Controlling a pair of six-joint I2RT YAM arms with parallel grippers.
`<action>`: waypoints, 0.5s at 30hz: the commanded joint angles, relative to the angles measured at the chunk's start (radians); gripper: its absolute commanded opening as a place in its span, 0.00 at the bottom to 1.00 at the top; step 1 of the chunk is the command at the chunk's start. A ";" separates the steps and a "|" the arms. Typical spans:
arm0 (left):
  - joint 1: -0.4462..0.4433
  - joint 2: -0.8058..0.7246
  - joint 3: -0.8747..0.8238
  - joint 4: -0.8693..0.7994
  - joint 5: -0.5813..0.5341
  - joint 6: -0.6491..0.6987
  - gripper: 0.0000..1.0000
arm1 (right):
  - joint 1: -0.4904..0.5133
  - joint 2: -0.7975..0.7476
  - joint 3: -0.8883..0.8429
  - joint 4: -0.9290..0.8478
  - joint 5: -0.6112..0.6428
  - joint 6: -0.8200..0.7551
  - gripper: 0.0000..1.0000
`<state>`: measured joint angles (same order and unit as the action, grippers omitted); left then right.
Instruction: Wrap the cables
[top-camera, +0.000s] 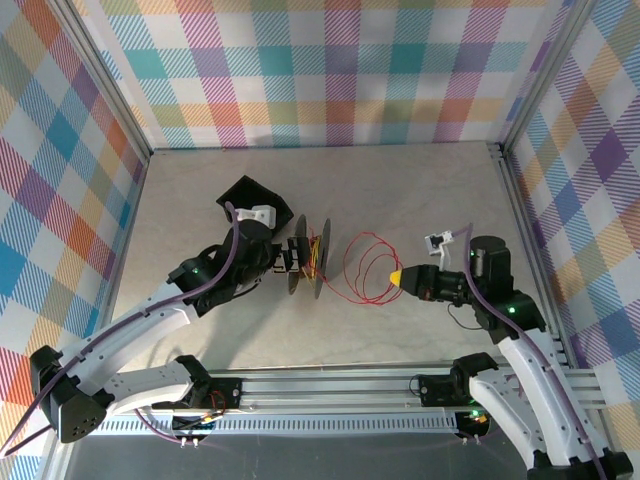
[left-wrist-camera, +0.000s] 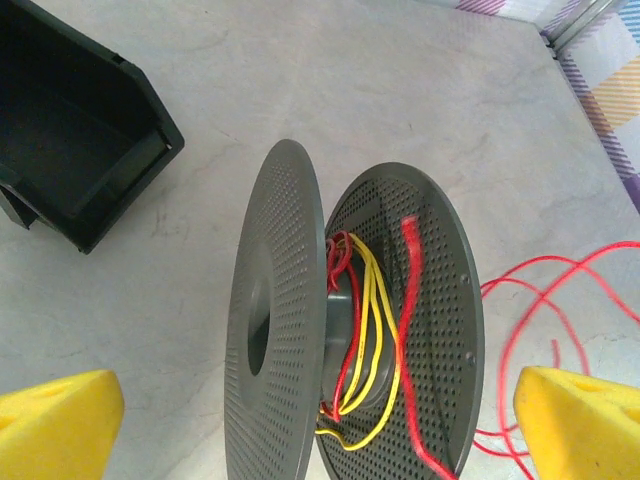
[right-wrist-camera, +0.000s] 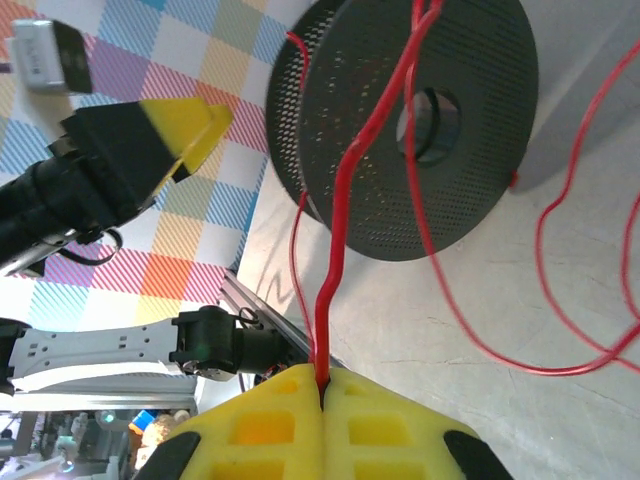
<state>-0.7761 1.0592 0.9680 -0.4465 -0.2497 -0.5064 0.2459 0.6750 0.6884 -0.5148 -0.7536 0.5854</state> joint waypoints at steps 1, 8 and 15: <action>0.008 -0.007 -0.013 0.034 0.018 -0.016 1.00 | 0.012 0.018 -0.009 0.101 -0.015 0.027 0.00; 0.009 -0.023 -0.023 0.041 0.033 -0.019 1.00 | 0.031 0.032 -0.018 0.111 0.008 0.029 0.00; 0.009 0.024 0.016 -0.005 0.003 -0.023 1.00 | 0.066 0.059 -0.034 0.147 0.029 0.038 0.00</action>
<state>-0.7757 1.0687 0.9565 -0.4431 -0.2340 -0.5278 0.2974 0.7246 0.6712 -0.4255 -0.7330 0.6163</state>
